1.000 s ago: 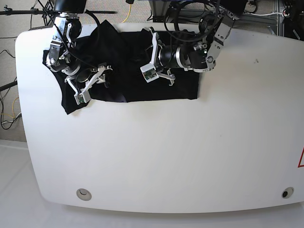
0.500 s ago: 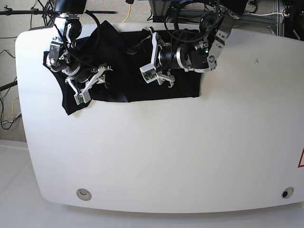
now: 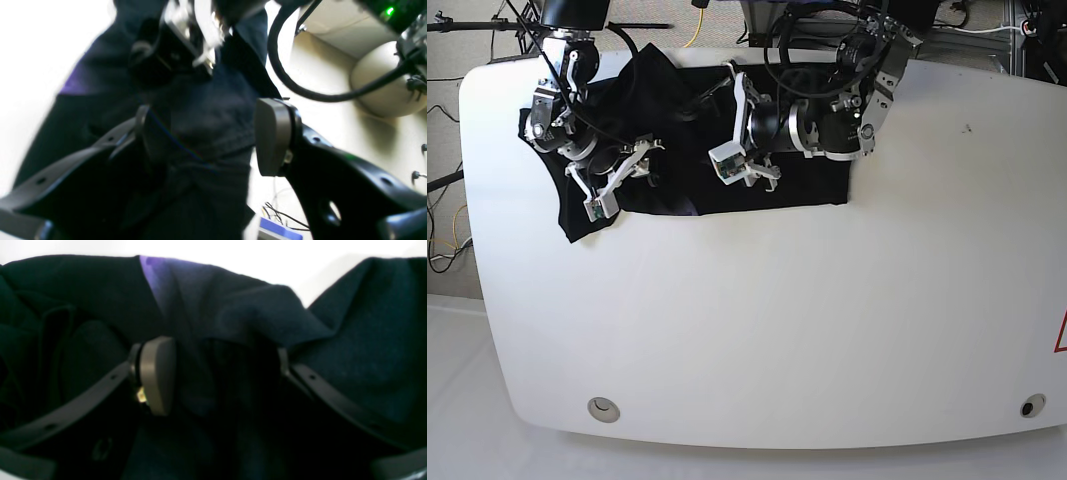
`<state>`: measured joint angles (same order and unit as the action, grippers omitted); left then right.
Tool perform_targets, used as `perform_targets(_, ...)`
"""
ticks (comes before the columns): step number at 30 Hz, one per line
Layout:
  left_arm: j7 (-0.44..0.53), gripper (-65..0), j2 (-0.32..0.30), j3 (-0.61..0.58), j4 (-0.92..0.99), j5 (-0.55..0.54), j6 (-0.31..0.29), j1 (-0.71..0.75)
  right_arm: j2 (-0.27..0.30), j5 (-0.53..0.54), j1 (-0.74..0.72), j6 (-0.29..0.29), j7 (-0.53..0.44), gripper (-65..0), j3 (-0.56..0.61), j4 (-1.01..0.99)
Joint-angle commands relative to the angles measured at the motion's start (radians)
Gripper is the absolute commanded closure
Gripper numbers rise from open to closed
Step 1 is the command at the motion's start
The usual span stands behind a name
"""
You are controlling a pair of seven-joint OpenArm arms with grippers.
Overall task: Fold the T-shirt properly
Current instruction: 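Reposition the left gripper along the shirt edge and regrasp it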
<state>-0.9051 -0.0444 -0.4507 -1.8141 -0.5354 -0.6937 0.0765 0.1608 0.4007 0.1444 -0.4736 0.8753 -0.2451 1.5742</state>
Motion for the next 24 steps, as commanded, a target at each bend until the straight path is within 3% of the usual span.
perform_targets(1, 0.011, -37.6, -0.004, 0.003, -0.022, -0.016, -0.004, -0.014, 0.0, -0.056, 0.013, 0.019, 0.124, -36.2, 0.008, -0.028)
perform_targets(5, 0.011, -37.6, -0.015, 0.033, -0.023, -0.016, -0.004, -0.017, 0.001, -0.056, 0.011, 0.019, 0.124, -36.2, 0.008, -0.025)
perform_targets(17, 0.011, -37.5, -0.15, 0.166, -0.045, -0.019, -0.004, -0.013, 0.003, -0.056, -0.002, 0.019, 0.126, -36.2, 0.008, -0.025)
perform_targets(24, 0.011, -37.5, -0.188, 0.203, -0.042, -0.016, -0.004, -0.011, 0.003, -0.056, -0.002, 0.019, 0.126, -36.2, 0.008, -0.027)
